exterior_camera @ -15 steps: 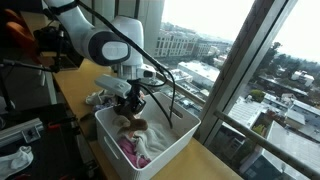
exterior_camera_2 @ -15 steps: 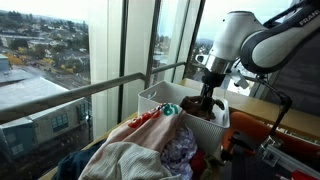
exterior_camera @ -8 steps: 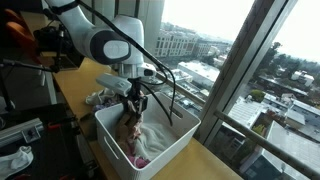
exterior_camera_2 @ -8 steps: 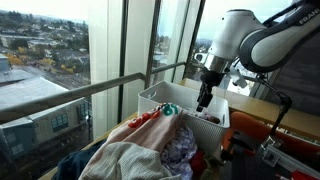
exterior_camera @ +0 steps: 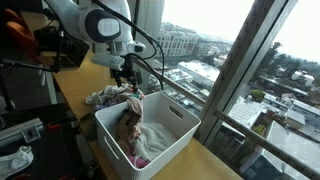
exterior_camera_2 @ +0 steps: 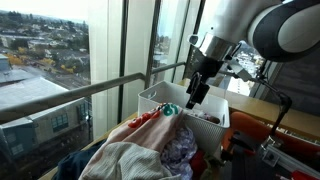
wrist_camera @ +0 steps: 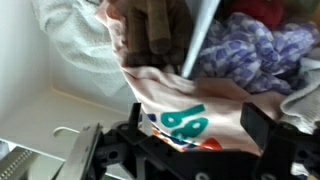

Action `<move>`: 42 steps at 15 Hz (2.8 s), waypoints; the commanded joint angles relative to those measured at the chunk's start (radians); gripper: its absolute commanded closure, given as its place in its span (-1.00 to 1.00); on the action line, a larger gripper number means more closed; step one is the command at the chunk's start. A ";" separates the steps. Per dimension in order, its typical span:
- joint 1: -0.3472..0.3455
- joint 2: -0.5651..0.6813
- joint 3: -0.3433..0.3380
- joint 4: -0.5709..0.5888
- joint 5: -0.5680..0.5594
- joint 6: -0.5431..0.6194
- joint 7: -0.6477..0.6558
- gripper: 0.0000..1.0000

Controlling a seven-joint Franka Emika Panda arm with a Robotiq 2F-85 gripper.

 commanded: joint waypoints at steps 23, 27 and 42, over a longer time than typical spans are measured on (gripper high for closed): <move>0.121 0.643 0.071 0.456 -0.005 0.035 -0.056 -1.00; 0.112 0.672 0.068 0.463 -0.004 0.038 -0.064 -1.00; 0.131 0.679 0.062 0.441 -0.013 0.041 -0.057 0.59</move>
